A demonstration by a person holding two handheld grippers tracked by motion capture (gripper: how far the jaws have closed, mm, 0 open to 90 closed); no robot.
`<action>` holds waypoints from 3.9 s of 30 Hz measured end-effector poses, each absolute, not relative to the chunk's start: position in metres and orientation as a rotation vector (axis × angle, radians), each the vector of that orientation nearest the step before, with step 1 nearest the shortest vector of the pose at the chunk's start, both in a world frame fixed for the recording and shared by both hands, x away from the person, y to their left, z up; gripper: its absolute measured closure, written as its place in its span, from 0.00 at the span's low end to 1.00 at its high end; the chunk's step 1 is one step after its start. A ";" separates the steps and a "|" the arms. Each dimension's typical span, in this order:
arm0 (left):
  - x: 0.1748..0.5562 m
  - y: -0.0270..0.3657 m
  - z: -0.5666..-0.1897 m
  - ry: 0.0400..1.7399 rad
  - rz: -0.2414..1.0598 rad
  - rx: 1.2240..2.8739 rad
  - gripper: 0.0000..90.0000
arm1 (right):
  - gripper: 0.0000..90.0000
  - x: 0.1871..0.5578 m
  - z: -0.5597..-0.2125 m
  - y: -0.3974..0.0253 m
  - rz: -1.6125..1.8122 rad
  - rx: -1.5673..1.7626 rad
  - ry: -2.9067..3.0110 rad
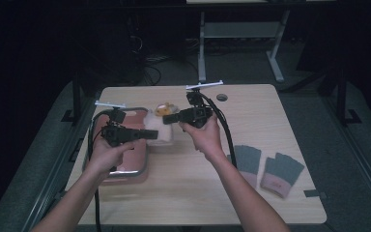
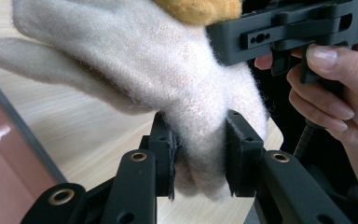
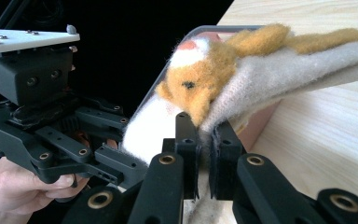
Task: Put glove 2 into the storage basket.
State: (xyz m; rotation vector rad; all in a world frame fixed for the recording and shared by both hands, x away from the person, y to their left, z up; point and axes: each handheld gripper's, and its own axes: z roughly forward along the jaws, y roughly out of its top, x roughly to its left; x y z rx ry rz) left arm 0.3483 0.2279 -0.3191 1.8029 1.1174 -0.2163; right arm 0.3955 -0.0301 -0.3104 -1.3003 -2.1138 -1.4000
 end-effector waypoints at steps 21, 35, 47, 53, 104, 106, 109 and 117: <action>0.347 0.280 -0.311 1.179 -0.170 1.759 0.75 | 0.93 0.415 -0.308 0.022 -1.396 -1.207 -2.065; 0.344 0.306 -0.310 1.222 -0.157 1.740 0.75 | 0.93 0.421 -0.311 0.050 -1.382 -1.164 -2.050; 0.342 0.317 -0.315 1.251 -0.154 1.733 0.75 | 0.93 0.425 -0.319 0.064 -1.363 -1.140 -2.038; 0.342 0.322 -0.320 1.266 -0.153 1.734 0.75 | 0.93 0.428 -0.325 0.070 -1.349 -1.133 -2.034; 0.343 0.339 -0.386 1.441 -0.236 1.745 0.76 | 0.92 0.436 -0.398 0.101 -1.142 -1.194 -2.062; 0.342 0.338 -0.388 1.453 -0.238 1.741 0.76 | 0.91 0.436 -0.398 0.102 -1.129 -1.194 -2.080; 0.342 0.338 -0.390 1.473 -0.244 1.738 0.76 | 0.88 0.435 -0.398 0.103 -1.111 -1.202 -2.101; 0.343 0.338 -0.396 1.522 -0.237 1.753 0.76 | 0.82 0.433 -0.395 0.098 -1.082 -1.208 -2.159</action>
